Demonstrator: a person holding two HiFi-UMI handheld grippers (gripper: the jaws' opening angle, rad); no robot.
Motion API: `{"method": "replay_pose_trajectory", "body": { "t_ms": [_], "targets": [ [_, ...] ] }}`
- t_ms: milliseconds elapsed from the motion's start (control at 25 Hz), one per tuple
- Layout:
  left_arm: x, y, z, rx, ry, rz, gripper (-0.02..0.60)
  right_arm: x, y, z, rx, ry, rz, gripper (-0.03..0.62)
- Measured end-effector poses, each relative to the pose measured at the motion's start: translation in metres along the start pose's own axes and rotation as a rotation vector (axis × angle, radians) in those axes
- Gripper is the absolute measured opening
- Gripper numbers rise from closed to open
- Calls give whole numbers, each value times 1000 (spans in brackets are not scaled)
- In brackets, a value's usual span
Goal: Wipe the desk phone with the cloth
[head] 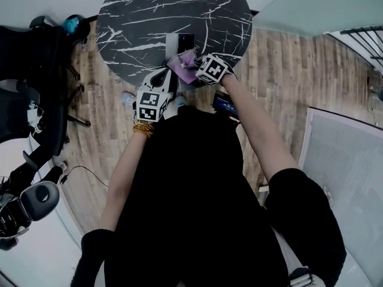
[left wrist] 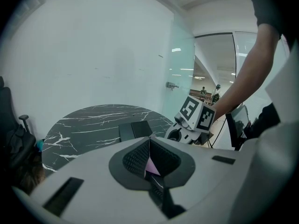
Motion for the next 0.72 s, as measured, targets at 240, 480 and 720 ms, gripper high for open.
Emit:
{"method": "replay_pose_trajectory", "body": {
  "t_ms": [240,480,720],
  "targets": [
    [-1,0,-2,2,1,-2,14,-5,-7,6,24,-24,-5,54],
    [-1,-1,-5,7,6,-8,14,-10,-16,9,39,-71,-31,55],
    [-4,-4,-9,16,9,-15,14,-13,-17,12,40,-73,-23,55]
  ]
}}
Point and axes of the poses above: the fingertips, and each gripper's own axes: z forward along the fingers, y to its right, x out of its top, the point moved 7 cm from there along -z, backward along the fingers, and after that the axes turned 6 degrees about z, right-handed, at the moved point
